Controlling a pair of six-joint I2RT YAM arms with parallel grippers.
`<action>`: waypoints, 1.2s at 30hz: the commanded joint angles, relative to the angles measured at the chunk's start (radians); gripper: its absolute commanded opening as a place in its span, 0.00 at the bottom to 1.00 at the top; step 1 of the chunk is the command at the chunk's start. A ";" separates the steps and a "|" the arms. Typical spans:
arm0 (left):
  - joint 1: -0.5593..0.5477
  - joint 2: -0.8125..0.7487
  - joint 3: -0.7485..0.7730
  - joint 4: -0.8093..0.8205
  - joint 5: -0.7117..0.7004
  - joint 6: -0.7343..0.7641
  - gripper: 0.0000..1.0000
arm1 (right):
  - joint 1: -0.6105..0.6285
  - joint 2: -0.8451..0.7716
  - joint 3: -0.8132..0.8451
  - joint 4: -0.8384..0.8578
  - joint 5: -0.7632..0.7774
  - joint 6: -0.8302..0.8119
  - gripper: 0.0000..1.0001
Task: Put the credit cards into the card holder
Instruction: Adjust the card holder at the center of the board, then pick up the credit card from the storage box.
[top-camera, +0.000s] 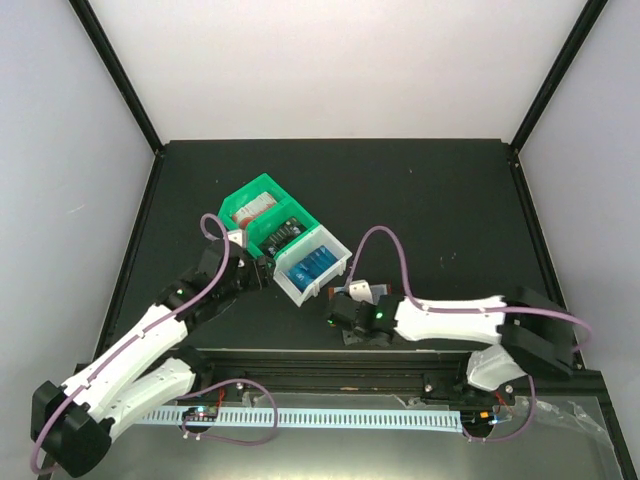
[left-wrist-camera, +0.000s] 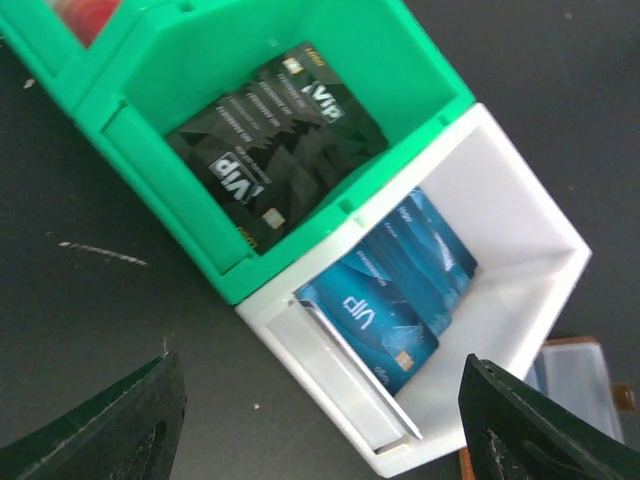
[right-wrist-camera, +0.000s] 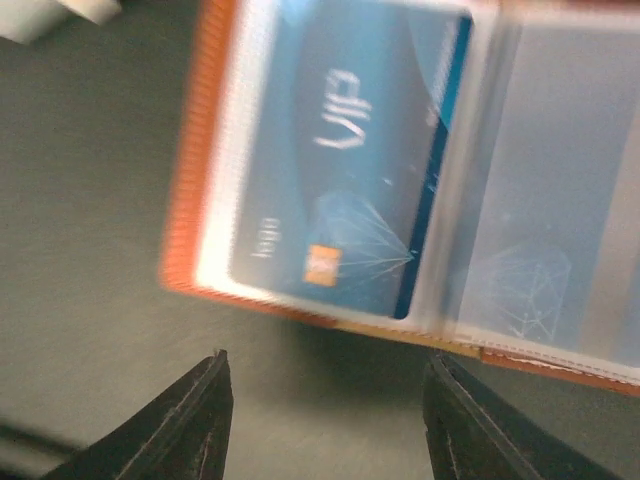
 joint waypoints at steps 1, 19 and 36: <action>0.052 0.045 0.092 -0.059 -0.050 0.036 0.79 | -0.011 -0.215 -0.007 0.041 -0.002 -0.136 0.55; 0.199 0.625 0.459 -0.094 0.205 -0.041 0.52 | -0.344 -0.118 0.361 0.087 -0.123 -0.442 0.58; 0.100 1.079 0.886 -0.434 -0.138 -0.104 0.52 | -0.366 -0.038 0.410 -0.094 0.014 -0.543 0.58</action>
